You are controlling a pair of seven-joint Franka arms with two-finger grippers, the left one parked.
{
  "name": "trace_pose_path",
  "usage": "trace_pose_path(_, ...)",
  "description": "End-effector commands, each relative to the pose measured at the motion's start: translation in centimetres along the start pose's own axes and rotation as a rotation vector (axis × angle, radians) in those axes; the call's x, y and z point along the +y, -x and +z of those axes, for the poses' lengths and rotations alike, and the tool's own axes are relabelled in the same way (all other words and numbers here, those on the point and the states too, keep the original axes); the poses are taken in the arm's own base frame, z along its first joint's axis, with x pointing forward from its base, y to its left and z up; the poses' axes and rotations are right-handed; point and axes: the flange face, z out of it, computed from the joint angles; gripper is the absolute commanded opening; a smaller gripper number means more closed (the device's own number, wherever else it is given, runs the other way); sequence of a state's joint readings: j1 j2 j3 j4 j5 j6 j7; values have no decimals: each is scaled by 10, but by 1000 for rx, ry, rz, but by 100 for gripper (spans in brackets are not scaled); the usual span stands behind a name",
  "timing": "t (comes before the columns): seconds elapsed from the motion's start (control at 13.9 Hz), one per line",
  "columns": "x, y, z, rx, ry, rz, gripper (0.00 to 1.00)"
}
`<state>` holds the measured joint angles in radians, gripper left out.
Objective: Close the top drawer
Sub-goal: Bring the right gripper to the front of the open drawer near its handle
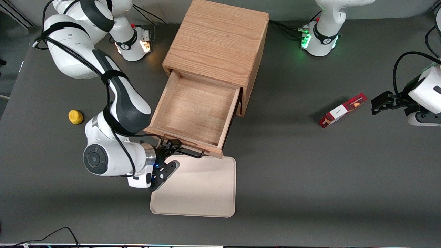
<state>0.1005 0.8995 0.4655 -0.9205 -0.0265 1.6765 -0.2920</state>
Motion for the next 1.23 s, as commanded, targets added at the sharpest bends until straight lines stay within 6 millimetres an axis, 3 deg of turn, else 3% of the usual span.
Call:
trace_pose_path(0.0,-6,0,7,-23,9,-30,100)
trace_pose_path(0.43,-21,5,8,-52,13,-40,100)
trace_pose_path(0.94,-54,19,9,-106,27,-73,100)
trace_pose_path(1.15,-67,27,20,-145,28,-90,100)
